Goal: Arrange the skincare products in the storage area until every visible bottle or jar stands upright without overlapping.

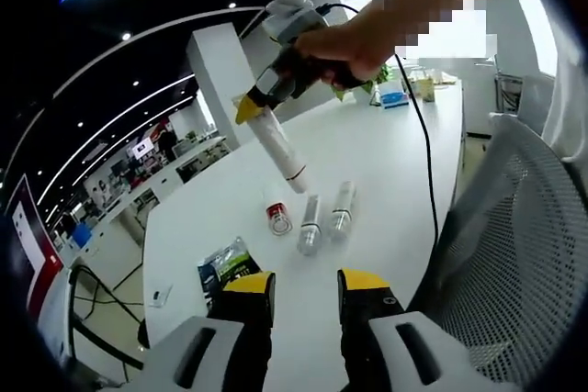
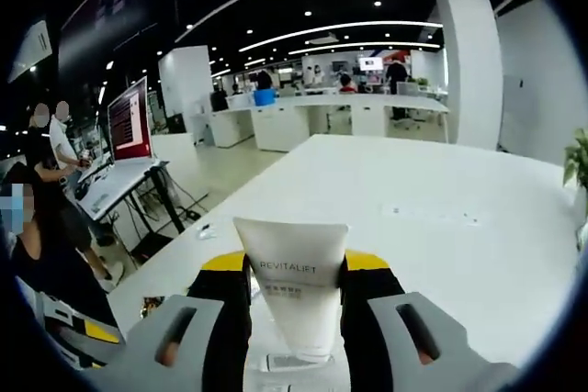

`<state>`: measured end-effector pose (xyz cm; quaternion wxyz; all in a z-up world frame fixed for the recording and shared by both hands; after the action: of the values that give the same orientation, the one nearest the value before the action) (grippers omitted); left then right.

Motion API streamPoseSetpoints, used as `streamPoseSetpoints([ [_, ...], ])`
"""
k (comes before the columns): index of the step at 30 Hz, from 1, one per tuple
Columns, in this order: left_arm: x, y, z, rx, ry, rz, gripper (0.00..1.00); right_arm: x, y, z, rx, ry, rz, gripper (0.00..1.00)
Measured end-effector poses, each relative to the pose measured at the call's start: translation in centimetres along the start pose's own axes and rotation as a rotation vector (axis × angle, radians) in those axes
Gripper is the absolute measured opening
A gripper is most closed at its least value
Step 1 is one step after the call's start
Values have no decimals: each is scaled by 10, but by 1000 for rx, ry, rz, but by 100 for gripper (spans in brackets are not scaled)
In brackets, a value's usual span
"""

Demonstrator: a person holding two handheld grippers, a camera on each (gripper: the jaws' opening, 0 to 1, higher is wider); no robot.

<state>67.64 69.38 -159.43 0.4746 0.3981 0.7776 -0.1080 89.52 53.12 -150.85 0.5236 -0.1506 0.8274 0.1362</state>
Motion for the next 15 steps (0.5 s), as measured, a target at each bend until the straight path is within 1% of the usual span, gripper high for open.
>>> streamPoseSetpoints([
  [10, 0, 1, 0, -7, -1, -6, 28, 5, -16, 5, 29, 10, -2, 35],
  [15, 1, 1, 0, -1, 8, -2, 28, 4, -28, 9, 55, -10, 5, 35],
])
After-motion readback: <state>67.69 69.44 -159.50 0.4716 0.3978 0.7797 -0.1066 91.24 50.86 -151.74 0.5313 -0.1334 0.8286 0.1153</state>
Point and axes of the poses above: the point that each gripper's makers call its tool centre point, and the gripper's own axes: z roughly forward along the fingers, y roughly to its left, x roughly out of its underside, the point moved 4 cm from there along -z, roughly backward along the fingers, and after that the axes turned 7 degrees about x, right-handed, at the moved point
